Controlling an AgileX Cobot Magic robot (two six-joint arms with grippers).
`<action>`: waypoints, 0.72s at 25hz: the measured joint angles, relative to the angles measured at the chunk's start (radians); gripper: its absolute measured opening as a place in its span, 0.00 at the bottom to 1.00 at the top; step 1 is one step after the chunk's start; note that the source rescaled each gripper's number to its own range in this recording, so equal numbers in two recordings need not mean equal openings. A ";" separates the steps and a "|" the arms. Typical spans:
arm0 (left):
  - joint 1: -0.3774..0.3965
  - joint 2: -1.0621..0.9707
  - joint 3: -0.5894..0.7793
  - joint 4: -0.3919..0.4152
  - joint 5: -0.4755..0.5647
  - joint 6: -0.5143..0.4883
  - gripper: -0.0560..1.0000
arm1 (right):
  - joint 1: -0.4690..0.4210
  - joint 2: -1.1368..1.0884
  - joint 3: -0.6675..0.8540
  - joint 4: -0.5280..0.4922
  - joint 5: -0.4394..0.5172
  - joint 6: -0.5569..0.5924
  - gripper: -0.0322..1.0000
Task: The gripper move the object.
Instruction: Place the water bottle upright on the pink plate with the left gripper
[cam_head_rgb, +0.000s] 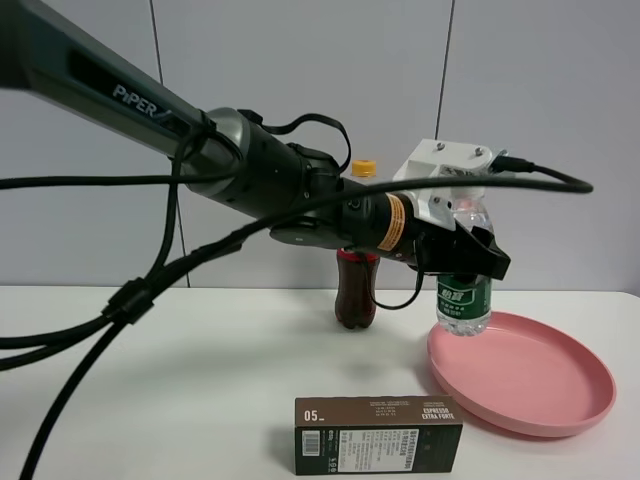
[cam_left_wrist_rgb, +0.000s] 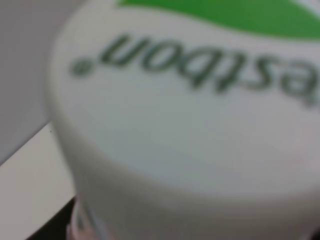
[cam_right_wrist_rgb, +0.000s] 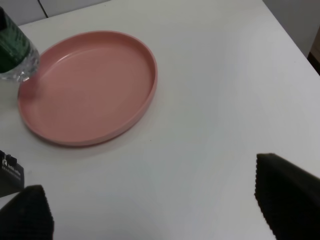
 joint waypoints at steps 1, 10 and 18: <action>0.000 0.013 -0.008 0.001 0.000 0.000 0.06 | 0.000 0.000 0.000 0.000 0.000 0.000 1.00; -0.001 0.072 -0.034 -0.004 -0.049 0.039 0.06 | 0.000 0.000 0.000 0.000 0.000 0.000 1.00; -0.001 0.099 -0.034 -0.014 -0.023 0.140 0.06 | 0.000 0.000 0.000 0.000 0.000 0.000 1.00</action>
